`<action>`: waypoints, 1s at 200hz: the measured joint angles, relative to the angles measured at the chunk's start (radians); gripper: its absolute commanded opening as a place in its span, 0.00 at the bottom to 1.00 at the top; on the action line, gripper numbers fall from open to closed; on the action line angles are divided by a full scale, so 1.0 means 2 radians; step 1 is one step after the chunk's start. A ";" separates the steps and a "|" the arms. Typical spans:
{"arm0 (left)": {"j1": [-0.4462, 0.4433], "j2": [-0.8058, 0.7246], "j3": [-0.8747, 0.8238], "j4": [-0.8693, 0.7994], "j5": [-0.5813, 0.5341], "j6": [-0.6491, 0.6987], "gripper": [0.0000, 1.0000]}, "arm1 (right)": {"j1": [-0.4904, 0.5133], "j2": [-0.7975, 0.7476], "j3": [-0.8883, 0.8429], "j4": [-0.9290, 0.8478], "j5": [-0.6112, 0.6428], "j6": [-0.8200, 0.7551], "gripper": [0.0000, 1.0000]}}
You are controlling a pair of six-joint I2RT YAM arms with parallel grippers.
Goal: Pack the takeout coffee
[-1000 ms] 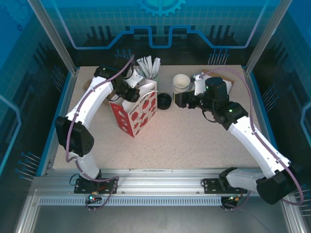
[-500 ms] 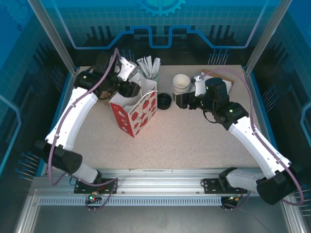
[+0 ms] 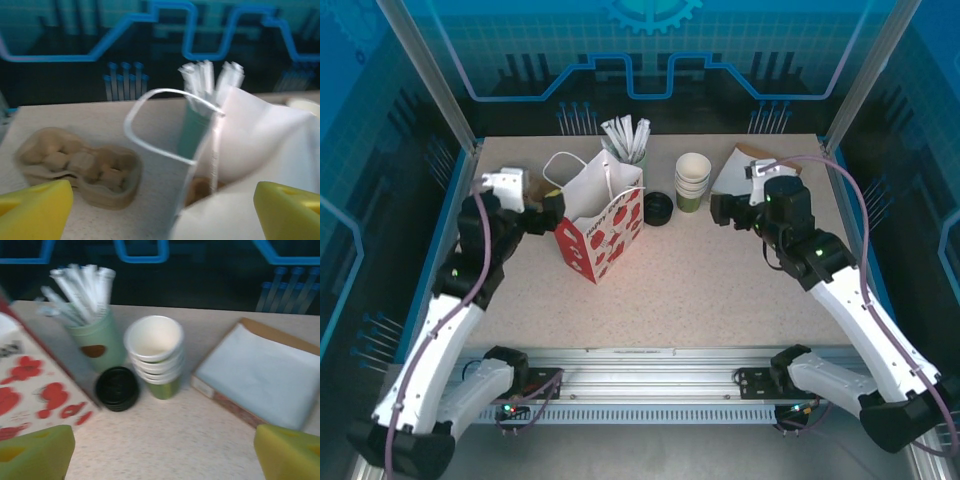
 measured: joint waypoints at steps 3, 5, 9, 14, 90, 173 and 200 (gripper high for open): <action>0.003 -0.008 -0.016 0.012 -0.008 -0.005 0.97 | -0.002 -0.001 -0.005 0.001 0.007 0.000 0.97; 0.005 -0.010 -0.022 0.017 -0.012 -0.006 0.97 | -0.004 -0.001 -0.007 0.002 0.011 0.000 0.97; 0.010 -0.017 -0.039 0.030 -0.022 -0.014 0.97 | -0.007 -0.001 -0.015 0.003 0.022 0.001 0.98; 0.015 -0.023 -0.058 0.043 -0.033 -0.019 0.98 | -0.011 0.000 -0.022 0.004 0.035 0.002 0.99; 0.102 0.017 -0.231 0.196 -0.108 -0.082 0.99 | -0.064 0.083 -0.159 0.097 0.165 0.004 1.00; 0.105 0.214 -0.267 0.413 -0.037 -0.063 0.99 | -0.111 0.159 -0.269 0.329 0.116 -0.052 1.00; 0.107 0.312 -0.274 0.504 -0.006 -0.044 0.99 | -0.134 0.185 -0.294 0.403 0.086 -0.067 1.00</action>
